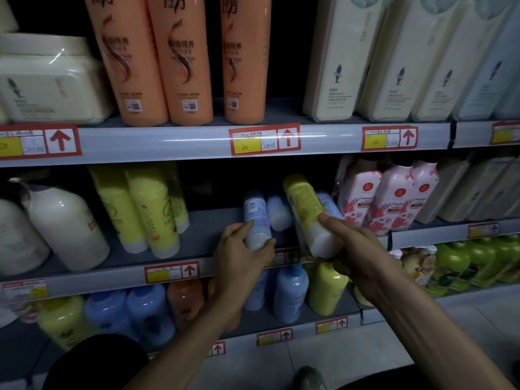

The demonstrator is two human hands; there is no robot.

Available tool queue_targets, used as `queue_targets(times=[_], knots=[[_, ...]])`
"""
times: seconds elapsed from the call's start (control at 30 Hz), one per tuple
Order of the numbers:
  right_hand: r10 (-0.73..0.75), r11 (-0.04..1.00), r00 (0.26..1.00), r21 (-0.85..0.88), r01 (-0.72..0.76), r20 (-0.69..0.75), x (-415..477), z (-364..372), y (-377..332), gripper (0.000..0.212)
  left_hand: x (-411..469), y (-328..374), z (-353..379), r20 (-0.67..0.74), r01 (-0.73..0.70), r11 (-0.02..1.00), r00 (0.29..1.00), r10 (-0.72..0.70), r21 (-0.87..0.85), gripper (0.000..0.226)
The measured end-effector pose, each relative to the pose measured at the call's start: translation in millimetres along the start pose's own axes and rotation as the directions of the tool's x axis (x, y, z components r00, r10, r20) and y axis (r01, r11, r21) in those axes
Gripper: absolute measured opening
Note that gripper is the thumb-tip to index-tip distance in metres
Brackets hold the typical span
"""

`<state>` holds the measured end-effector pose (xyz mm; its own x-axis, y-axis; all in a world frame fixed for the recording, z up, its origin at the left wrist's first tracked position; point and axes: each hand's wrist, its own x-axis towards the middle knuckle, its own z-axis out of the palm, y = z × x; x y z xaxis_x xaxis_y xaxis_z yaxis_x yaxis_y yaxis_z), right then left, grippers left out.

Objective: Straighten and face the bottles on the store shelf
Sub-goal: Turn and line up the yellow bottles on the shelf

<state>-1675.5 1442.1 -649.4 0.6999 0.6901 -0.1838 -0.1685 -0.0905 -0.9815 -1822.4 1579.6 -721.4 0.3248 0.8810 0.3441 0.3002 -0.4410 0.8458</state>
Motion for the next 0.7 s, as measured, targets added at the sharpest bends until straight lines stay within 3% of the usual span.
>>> queue_targets(times=[0.13, 0.33, 0.47, 0.57, 0.7], knots=[[0.026, 0.999, 0.996, 0.043, -0.030, 0.087, -6.7, 8.4, -3.3, 0.019, 4.0, 6.4, 12.1, -0.024, -0.007, 1.000, 1.000, 0.008, 0.021, 0.063], [0.024, 0.998, 0.985, 0.053, -0.034, 0.170, -5.1, 18.2, 0.7, 0.020, 8.5, -2.2, 7.2, 0.019, -0.007, 1.000, 1.000, 0.008, -0.026, 0.043], [0.027, 0.999, 0.977, 0.034, -0.035, 0.209, 2.3, 28.3, 8.5, 0.027, 19.4, -3.6, -10.9, 0.146, 0.140, 0.963, 0.983, -0.108, -0.232, 0.056], [0.013, 0.999, 0.972, 0.044, -0.024, 0.235, 0.5, 42.1, 12.3, 0.042, 27.1, 2.9, -23.7, 0.313, 0.343, 0.839, 0.924, -0.220, -0.422, 0.041], [0.000, 0.999, 0.982, -0.032, 0.006, 0.189, -4.9, 60.7, 13.6, 0.043, 30.8, 13.3, -37.0, 0.385, 0.423, 0.766, 0.889, -0.247, -0.485, 0.037]])
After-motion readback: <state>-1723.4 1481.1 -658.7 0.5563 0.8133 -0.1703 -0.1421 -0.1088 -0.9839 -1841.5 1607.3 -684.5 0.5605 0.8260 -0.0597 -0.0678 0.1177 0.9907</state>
